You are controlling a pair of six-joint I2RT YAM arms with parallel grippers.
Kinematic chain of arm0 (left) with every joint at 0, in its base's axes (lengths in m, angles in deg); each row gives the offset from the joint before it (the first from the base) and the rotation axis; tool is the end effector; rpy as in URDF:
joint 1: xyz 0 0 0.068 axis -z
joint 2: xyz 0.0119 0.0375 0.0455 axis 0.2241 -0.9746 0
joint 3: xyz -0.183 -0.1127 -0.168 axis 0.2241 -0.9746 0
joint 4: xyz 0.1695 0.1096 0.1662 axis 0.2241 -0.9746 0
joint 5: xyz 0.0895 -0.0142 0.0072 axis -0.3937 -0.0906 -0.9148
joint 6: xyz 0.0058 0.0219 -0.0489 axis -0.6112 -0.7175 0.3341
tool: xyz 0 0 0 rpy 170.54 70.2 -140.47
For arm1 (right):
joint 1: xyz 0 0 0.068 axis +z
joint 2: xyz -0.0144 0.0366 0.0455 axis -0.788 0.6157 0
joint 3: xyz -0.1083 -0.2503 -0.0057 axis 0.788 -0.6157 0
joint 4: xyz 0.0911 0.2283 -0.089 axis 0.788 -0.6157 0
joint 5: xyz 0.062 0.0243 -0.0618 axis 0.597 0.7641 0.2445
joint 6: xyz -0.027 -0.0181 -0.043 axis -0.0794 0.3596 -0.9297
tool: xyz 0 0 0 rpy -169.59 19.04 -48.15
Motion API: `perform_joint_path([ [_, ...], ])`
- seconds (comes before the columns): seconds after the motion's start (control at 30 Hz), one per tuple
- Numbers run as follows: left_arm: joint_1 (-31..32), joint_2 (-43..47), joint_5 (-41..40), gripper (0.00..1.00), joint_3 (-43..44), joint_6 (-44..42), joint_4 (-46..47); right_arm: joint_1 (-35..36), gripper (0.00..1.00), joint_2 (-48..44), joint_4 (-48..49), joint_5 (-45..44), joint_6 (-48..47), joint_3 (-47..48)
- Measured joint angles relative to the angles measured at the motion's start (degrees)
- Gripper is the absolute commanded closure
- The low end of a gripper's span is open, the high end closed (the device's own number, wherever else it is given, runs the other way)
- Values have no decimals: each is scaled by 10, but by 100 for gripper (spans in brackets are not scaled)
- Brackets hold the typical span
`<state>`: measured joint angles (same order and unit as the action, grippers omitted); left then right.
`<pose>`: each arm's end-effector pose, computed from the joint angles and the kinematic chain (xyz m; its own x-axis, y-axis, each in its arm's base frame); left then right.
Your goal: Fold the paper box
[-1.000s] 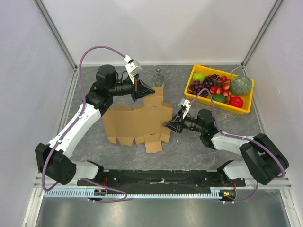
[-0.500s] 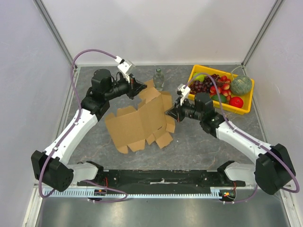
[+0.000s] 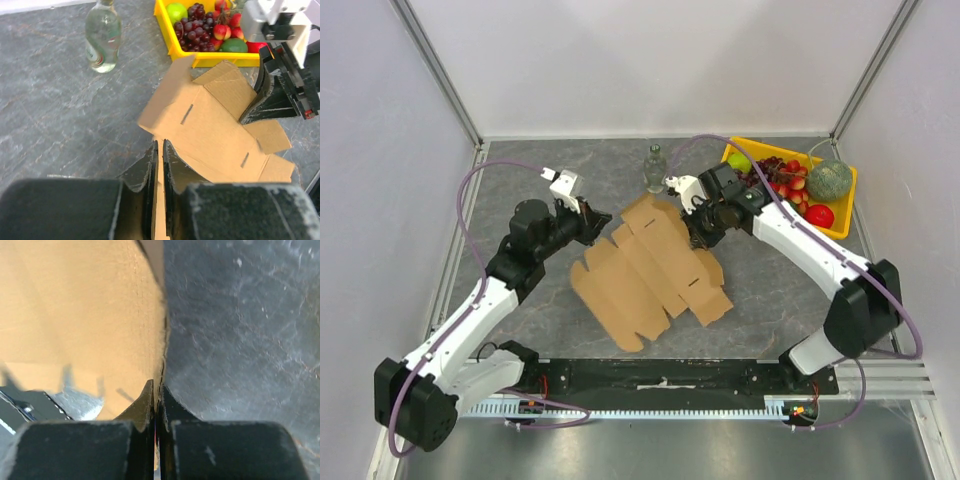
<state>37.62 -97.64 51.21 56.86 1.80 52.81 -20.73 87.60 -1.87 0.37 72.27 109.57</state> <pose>0.2124 -0.1090 0.3175 -0.3226 -0.0771 -0.9434 0.6042 0.7505 -0.2679 0.2649 0.1730 0.2934 -0.6631 -0.4763 -0.5774 -0.6814 0.7034 0.2024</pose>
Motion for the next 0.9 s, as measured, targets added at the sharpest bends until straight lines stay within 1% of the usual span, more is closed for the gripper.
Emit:
perform_joint_path([
  [0.17,3,71,-49,84,-59,30,13,0,100,68,-109,-49,-21,72],
  [0.33,5,112,-84,82,-93,47,23,0,100,97,-154,-78,-38,127],
  [0.5,5,123,-105,80,-108,56,24,9,100,120,-178,-98,-55,153],
  [0.63,5,126,-111,78,-110,59,24,42,100,154,-183,-114,-70,155],
  [0.77,5,140,-125,69,-115,59,14,87,100,186,-182,-141,-83,155],
  [0.9,5,157,-155,63,-115,59,5,117,100,186,-173,-170,-92,155],
])
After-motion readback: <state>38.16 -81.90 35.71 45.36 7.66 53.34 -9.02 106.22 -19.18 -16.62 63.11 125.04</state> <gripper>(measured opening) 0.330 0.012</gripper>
